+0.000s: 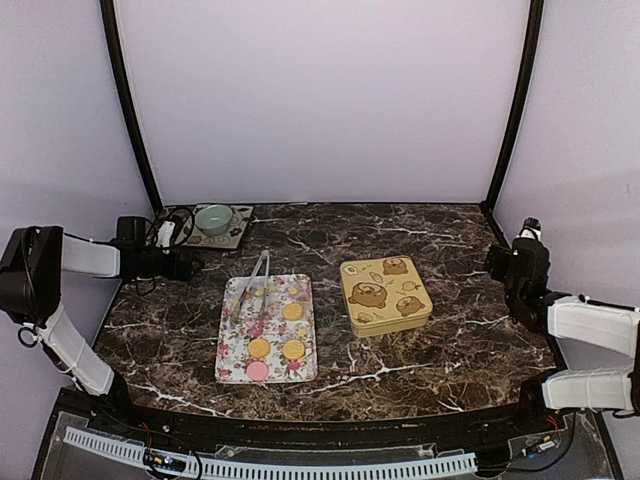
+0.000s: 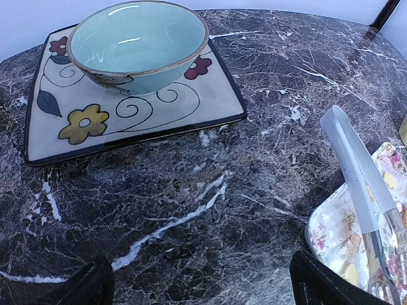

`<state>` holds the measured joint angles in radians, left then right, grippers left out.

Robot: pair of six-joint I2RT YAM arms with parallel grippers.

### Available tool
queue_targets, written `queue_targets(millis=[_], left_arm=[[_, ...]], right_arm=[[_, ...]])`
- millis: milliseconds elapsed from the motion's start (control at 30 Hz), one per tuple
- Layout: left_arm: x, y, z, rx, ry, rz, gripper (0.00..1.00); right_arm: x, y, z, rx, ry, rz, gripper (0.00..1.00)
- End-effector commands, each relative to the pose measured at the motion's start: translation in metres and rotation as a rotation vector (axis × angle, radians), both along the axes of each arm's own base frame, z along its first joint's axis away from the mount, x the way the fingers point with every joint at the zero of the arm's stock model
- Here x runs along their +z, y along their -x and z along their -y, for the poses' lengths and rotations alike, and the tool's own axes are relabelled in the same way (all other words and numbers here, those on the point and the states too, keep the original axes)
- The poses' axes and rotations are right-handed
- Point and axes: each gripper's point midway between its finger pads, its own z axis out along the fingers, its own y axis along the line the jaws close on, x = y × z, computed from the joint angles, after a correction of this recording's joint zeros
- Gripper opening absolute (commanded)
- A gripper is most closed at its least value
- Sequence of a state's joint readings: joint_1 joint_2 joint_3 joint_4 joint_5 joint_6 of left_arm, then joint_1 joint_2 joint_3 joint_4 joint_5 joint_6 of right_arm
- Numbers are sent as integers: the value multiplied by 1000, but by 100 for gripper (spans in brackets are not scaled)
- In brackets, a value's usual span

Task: Pack the cookies
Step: Reset both arms

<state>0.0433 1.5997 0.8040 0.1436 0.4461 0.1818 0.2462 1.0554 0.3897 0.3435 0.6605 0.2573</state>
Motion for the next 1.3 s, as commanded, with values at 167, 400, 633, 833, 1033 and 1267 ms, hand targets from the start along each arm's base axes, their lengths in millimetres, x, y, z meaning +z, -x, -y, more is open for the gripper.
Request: queue_targets(millis=[167, 400, 633, 833, 1033, 1267], left_arm=[[16, -15, -22, 107, -26, 323, 99], [30, 6, -39, 227, -42, 446, 99], [40, 32, -51, 316, -40, 606, 99], [34, 30, -48, 299, -46, 561, 99], [37, 30, -49, 301, -48, 582, 99], [36, 30, -46, 286, -49, 580, 99]], right_arm=[[5, 31, 53, -179, 9, 246, 100], [0, 33, 64, -165, 7, 316, 100], [-3, -2, 37, 18, 44, 314, 100], [-21, -32, 14, 150, 80, 229, 100], [-20, -34, 19, 153, 63, 243, 100], [-21, -34, 20, 152, 63, 235, 100]])
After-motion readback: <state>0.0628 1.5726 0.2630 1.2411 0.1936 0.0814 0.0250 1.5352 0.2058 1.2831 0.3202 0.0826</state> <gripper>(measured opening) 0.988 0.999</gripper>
